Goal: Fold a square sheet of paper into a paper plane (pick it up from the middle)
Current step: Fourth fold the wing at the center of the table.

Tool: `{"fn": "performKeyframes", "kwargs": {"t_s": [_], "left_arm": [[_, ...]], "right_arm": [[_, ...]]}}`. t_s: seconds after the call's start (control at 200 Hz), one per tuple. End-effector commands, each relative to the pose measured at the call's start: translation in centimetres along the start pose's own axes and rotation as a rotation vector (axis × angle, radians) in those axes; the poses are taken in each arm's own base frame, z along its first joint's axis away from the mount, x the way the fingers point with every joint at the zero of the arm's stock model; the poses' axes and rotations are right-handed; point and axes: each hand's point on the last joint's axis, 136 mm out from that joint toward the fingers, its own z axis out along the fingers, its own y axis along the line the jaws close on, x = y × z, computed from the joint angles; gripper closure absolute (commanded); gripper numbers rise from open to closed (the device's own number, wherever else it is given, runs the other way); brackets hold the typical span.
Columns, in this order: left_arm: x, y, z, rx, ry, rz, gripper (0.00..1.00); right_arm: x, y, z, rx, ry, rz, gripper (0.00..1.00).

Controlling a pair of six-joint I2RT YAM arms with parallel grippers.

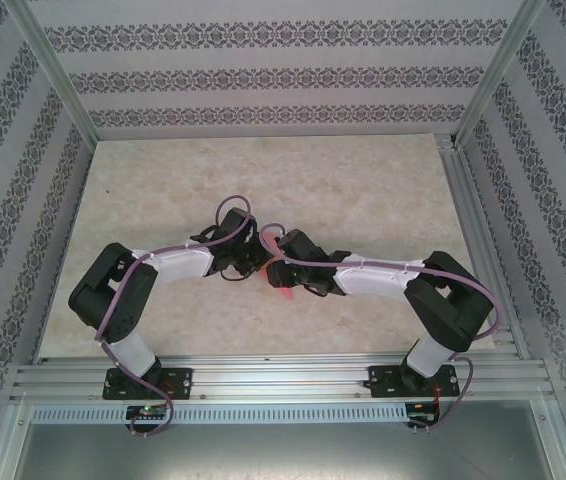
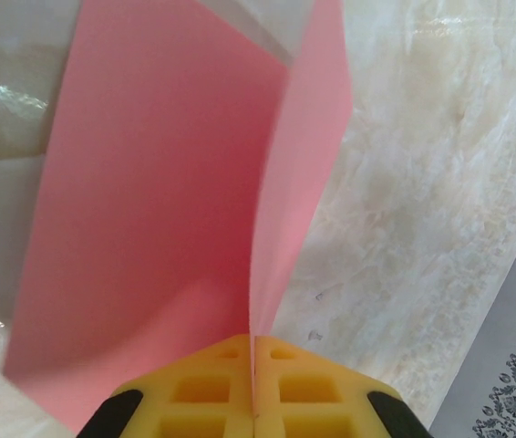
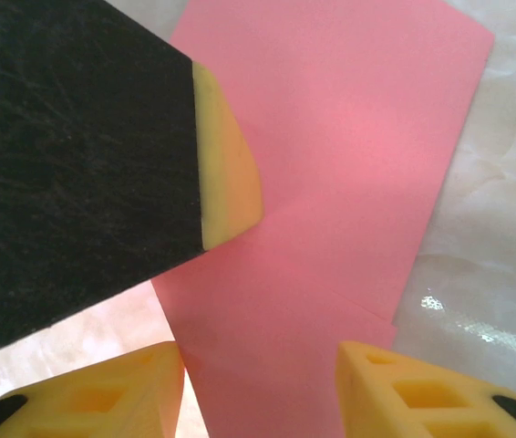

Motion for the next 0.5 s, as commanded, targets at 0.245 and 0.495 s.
{"fn": "performKeyframes", "kwargs": {"t_s": [0.245, 0.495], "left_arm": [[-0.3, -0.9, -0.8, 0.015, -0.006, 0.014, 0.91], [-0.3, -0.7, -0.8, 0.007, -0.003, 0.016, 0.90]], "right_arm": [[0.2, 0.8, -0.3, -0.014, -0.005, -0.068, 0.47], [-0.4, 0.2, -0.7, 0.007, -0.044, -0.057, 0.62]]}}
